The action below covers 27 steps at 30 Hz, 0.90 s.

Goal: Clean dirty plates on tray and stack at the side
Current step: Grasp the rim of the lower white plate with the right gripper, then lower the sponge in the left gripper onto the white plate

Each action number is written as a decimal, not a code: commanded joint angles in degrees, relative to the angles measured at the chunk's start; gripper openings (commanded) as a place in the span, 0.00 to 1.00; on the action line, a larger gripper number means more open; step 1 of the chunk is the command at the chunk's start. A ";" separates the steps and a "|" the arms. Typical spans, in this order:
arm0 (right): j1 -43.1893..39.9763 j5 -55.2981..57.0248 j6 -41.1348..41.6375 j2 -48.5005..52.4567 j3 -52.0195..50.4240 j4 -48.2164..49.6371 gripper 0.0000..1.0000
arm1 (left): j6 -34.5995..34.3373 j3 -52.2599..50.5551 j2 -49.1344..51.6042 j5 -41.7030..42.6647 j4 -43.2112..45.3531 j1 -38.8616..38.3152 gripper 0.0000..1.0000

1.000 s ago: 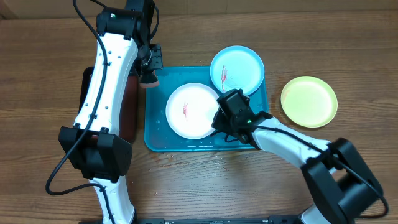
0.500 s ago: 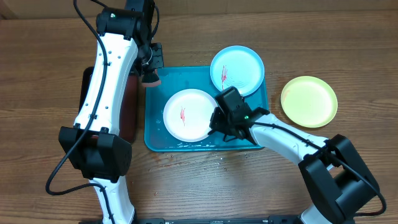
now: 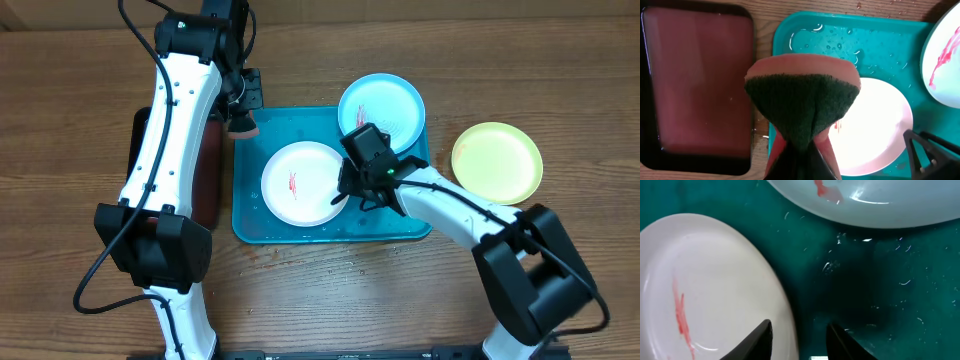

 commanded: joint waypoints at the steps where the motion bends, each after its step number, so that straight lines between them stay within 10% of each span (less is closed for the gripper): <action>1: -0.66 0.28 -0.83 0.70 0.83 1.11 0.34 | 0.83 -0.20 -0.13 0.74 0.33 0.09 0.04; 17: -0.52 -5.73 4.42 4.44 0.83 1.75 0.04 | 0.83 -11.26 -0.11 2.21 5.88 -1.60 0.04; 27: -0.52 -7.41 5.84 4.44 0.83 0.94 0.04 | 0.94 -22.12 -0.11 4.11 14.32 -3.50 0.04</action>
